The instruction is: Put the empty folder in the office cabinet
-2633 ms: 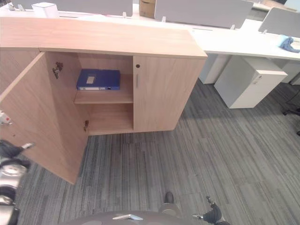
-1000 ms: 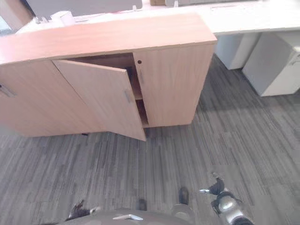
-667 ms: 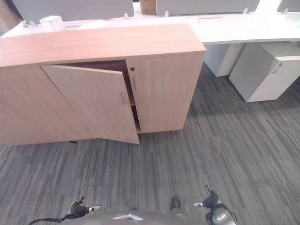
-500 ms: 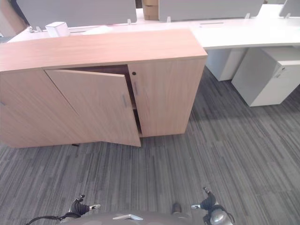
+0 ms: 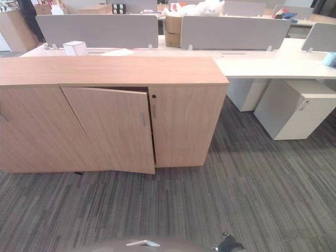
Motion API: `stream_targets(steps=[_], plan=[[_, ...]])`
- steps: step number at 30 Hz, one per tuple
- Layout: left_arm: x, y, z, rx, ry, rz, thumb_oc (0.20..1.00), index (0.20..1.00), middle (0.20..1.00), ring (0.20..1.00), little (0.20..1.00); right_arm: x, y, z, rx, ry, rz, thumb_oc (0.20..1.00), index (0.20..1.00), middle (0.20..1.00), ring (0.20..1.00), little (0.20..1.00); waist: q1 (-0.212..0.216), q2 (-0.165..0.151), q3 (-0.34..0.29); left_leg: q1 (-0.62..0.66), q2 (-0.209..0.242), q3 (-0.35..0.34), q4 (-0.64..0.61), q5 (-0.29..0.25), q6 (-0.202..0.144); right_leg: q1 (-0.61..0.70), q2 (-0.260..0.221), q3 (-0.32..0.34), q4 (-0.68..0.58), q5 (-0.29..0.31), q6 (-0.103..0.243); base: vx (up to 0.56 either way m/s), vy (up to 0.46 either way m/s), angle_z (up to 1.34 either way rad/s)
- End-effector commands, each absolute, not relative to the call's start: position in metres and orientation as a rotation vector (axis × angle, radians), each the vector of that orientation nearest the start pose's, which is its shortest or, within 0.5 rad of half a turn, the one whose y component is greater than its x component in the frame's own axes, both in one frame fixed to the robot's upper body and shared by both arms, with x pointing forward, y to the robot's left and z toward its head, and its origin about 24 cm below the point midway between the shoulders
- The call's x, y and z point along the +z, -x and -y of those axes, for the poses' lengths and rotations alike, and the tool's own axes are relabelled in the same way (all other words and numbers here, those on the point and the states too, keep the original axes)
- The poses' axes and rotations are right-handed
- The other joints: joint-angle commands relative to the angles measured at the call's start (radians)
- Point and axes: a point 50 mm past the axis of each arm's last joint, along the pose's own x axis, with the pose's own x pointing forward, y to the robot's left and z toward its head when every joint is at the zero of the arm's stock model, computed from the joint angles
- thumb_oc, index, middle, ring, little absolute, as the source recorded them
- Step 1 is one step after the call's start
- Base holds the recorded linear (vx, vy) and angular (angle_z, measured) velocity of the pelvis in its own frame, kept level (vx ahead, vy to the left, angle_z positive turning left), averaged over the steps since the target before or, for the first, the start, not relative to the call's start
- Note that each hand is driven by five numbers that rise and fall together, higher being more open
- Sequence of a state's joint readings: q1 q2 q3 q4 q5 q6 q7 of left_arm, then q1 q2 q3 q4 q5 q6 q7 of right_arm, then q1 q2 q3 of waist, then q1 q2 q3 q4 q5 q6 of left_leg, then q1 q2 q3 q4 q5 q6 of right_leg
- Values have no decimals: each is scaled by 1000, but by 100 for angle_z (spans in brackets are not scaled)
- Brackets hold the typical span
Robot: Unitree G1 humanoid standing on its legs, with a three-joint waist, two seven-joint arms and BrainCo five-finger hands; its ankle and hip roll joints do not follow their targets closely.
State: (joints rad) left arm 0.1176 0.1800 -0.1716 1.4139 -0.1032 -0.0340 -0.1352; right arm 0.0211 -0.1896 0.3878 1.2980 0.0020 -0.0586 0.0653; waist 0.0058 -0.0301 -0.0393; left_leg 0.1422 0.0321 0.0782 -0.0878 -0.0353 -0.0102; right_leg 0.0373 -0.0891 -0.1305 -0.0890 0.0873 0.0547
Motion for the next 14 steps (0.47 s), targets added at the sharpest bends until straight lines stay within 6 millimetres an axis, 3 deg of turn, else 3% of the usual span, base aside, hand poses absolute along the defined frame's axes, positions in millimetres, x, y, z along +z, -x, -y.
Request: stream_targets(steps=[1,14], plan=[[-176,-20,-216,-14,-73,-1479,1000,1000,1000,1000,1000,-171,-76,205,300,431,-1294,1000,1000,1000,1000,1000,-5,7,21,-24,-23,2,1,7,-27,38,16,12,21,-60,38,0,0,0],[-175,-22,-218,5,-55,-1475,1000,1000,1000,1000,1000,-171,-72,209,284,418,-1315,1000,1000,1000,1000,1000,-6,12,19,-17,-21,3,1,5,-29,43,18,12,17,-63,37,0,0,0]])
